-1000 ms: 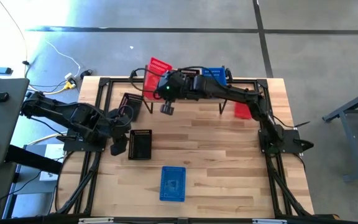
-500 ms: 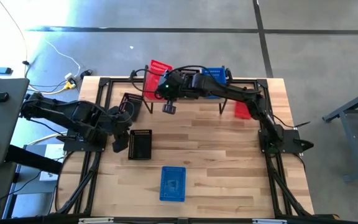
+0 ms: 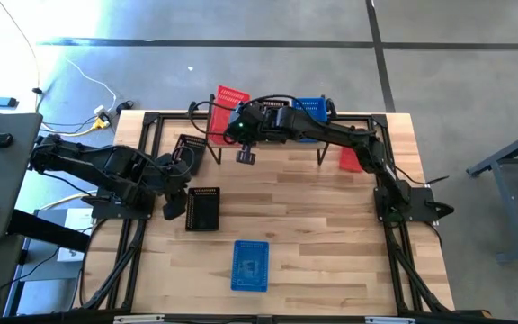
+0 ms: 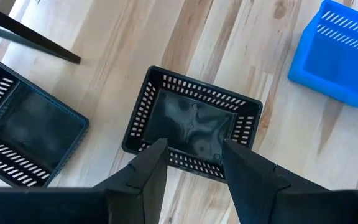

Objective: Stack baskets on shelf by color
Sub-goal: Stack the bottom red bin on top of the red bin on the shelf

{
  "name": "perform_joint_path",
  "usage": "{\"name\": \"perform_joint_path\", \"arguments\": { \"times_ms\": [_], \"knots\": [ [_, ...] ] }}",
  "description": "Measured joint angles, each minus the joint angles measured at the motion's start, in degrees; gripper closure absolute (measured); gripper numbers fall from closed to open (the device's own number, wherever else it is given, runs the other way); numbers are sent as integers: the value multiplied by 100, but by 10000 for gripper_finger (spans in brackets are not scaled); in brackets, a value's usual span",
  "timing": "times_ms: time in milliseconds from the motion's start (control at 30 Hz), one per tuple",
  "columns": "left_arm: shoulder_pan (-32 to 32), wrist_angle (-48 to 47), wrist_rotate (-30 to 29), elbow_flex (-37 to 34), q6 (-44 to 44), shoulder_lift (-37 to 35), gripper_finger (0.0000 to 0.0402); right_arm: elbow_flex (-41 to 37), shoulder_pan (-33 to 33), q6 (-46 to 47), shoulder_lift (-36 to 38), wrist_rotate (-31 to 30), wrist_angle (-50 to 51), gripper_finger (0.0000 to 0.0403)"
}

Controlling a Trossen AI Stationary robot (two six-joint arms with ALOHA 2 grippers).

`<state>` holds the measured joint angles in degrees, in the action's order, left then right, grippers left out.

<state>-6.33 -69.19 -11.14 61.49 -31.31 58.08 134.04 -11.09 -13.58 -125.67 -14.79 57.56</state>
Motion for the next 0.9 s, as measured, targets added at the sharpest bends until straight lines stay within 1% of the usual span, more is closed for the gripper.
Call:
{"name": "perform_joint_path", "arguments": {
  "times_ms": [367, 433, 600, 700, 900],
  "knots": [
    [0, 0, 4, 0, -4, 0, 259, 0, -15, 2, 0, -132, -8, 401],
    [0, 0, 7, -1, -4, 0, 259, 0, -15, 2, 0, -145, -38, 392],
    [0, 0, 7, 0, -4, 0, 259, 0, -15, 84, 0, -264, -225, 348],
    [0, 1, 9, 0, -4, 0, 259, 0, -15, 60, 0, -296, -287, 329],
    [0, 0, 9, 0, -4, 0, 259, 0, -15, 63, 0, -326, -302, 321]
  ]
}}
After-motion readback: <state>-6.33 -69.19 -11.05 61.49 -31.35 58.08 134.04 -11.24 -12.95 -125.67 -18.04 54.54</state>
